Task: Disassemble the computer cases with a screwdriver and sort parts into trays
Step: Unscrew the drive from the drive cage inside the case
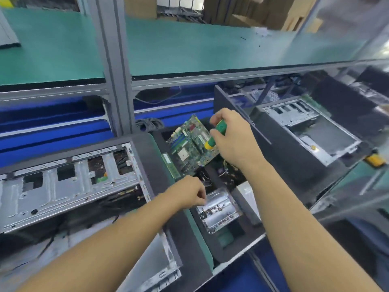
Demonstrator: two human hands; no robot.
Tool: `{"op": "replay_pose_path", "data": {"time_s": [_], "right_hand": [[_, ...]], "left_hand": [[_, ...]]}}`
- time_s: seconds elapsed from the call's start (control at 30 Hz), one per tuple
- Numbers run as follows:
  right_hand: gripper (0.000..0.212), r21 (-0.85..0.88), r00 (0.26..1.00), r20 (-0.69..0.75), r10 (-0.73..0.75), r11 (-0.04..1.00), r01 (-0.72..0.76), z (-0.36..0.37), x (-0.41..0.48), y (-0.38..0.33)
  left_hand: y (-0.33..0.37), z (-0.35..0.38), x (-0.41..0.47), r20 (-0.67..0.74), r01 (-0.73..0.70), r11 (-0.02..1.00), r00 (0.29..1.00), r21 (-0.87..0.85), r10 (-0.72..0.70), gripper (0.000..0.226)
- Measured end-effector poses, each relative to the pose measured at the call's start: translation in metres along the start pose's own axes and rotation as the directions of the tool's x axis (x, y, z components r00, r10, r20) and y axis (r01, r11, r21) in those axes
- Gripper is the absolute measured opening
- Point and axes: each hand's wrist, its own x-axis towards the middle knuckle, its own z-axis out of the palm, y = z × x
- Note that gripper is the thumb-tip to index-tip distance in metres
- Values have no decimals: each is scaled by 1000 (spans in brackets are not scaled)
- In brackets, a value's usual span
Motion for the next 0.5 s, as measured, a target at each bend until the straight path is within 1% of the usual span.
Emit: {"op": "replay_pose_path", "data": {"time_s": [0.13, 0.23, 0.33, 0.43, 0.5], "right_hand": [[13, -39, 1000, -7, 26, 999, -27, -18, -17, 35], [15, -40, 999, 37, 37, 999, -35, -22, -27, 51], [16, -17, 998, 45, 35, 999, -34, -25, -26, 58], [19, 3, 999, 44, 11, 1000, -11, -24, -18, 55], [22, 47, 999, 41, -10, 999, 9, -21, -10, 46]], "left_hand": [[18, 40, 42, 89, 66, 993, 993, 102, -76, 10], [21, 62, 60, 143, 94, 985, 983, 142, -114, 18], [16, 65, 64, 177, 106, 980, 975, 167, -136, 27], [11, 50, 58, 120, 150, 979, 979, 135, -167, 32], [7, 25, 48, 60, 170, 983, 983, 76, -175, 24]]}}
